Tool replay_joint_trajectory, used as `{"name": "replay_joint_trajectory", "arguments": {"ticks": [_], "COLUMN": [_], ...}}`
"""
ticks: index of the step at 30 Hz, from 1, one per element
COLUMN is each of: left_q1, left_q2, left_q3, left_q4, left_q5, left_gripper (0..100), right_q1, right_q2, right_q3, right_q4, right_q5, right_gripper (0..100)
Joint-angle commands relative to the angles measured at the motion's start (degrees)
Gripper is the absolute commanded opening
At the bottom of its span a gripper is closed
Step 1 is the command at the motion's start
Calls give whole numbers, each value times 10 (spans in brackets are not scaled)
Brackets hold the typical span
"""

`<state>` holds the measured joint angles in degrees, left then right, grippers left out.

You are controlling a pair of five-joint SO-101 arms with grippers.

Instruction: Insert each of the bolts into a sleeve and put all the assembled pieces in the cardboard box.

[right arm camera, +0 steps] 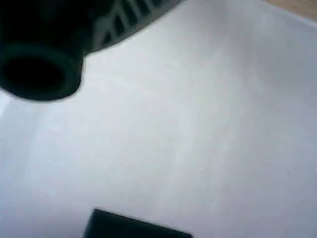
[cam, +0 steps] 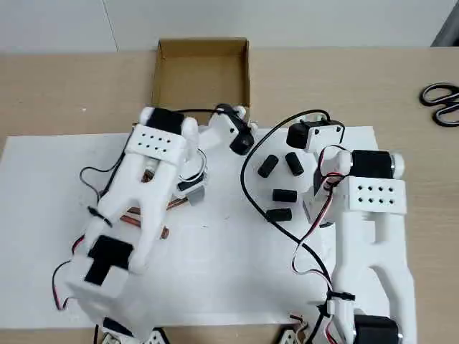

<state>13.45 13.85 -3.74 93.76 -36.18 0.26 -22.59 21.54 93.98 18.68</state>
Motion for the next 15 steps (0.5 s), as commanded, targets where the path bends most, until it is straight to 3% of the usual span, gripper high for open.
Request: {"name": "replay_joint_trajectory", "arguments": {"ticks": [1,15], "left_q1": [0,-14], "left_q2": [23,94], "left_q3": [-22,-22], "left_q4": [-15,-75], "left_q5": [-2,-3], "left_gripper": [174,173], "right_q1": [7,7], "right_q2": [-21,-21], "right_q3": [-3,-3], "right_q4": [-7,-9], "right_q5": [-4,-4], "right_gripper": [8,8]}}
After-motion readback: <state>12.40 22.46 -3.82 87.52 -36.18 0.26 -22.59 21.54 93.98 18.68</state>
